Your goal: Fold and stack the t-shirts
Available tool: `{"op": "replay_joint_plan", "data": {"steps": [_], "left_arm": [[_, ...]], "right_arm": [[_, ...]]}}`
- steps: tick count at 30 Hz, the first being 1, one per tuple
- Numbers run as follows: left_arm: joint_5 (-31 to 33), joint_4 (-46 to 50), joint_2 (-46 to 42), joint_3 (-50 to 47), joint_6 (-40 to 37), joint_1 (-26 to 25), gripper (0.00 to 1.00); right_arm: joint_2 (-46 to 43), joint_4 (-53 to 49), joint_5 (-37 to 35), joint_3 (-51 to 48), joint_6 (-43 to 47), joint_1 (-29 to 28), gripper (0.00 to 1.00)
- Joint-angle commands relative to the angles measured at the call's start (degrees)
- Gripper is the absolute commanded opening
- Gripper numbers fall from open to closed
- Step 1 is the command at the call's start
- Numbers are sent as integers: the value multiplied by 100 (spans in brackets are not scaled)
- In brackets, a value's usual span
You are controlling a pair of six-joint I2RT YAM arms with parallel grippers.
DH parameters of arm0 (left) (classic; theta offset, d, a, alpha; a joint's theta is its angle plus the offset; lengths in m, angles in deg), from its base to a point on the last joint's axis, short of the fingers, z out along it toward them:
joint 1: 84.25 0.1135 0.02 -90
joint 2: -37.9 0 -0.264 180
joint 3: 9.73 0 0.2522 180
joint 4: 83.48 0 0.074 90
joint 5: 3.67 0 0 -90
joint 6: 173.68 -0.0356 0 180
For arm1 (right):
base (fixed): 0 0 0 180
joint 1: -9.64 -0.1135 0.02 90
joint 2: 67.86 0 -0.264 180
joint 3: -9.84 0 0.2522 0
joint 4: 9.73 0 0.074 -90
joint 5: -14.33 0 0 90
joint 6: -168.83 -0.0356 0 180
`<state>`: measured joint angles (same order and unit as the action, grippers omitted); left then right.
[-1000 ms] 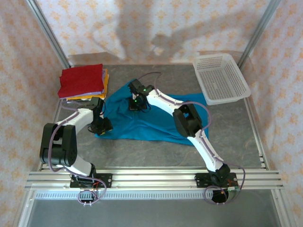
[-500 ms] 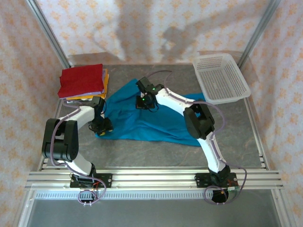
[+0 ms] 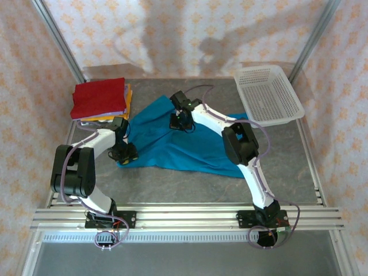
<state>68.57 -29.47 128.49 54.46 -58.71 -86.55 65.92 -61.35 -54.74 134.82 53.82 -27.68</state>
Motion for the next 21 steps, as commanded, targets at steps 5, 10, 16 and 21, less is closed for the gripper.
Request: {"op": "replay_joint_plan", "data": {"steps": [5,10,16,21], "left_arm": [[-48,636,-111,1347,-137,-103,38],[-43,672,574,2312,-288,-150,38],[-148,519,1615,3291,-411,-436,38],[-215,371,2347,3931,-406,-626,38]], "right_arm": [[-456,247,-5,-804,-357,58,0],[-643,491,138,-1074,-365,23,0],[-546,446,208,-920,-303,26,0],[-494,371,222,-818,-277,23,0]]}}
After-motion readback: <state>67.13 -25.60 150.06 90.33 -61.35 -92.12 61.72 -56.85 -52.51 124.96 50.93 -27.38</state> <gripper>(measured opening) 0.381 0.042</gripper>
